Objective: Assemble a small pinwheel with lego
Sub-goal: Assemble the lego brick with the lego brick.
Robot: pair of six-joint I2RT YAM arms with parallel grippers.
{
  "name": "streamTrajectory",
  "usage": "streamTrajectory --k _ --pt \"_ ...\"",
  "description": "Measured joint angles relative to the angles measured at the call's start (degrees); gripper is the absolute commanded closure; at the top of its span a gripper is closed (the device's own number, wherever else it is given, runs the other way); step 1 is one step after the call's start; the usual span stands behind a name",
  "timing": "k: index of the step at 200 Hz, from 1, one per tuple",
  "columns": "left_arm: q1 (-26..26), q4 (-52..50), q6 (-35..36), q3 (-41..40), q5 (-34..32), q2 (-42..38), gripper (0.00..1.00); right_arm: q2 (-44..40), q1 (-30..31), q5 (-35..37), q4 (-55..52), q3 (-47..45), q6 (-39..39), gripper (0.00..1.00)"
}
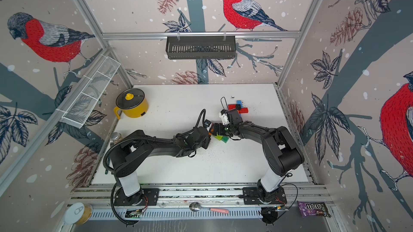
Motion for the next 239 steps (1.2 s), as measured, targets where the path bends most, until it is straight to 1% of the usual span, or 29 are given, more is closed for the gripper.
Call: streamTrajectory --k 35,82,142,205,239 --pt "0.3 -1.5 1.5 1.5 1.2 0.8 0.8 0.3 0.0 1.7 -0.8 0.3 -0.2 0.12" --pt "1.0 -5.0 3.7 4.0 4.3 0.9 0.8 0.0 0.0 3.3 -2.3 0.5 -0.2 0.08" --pt "1.2 -8.0 5.2 6.0 6.8 0.9 0.81 -1.4 -1.1 5.0 -4.2 0.5 -0.2 0.08" --pt "1.6 -9.1 5.9 7.9 8.7 2.4 0.81 -1.2 -2.4 5.4 -4.3 0.7 -0.1 0.1" --pt "1.6 -9.5 6.1 8.4 9.0 2.8 0.81 -0.7 -2.5 6.0 -4.7 0.9 -0.1 0.14"
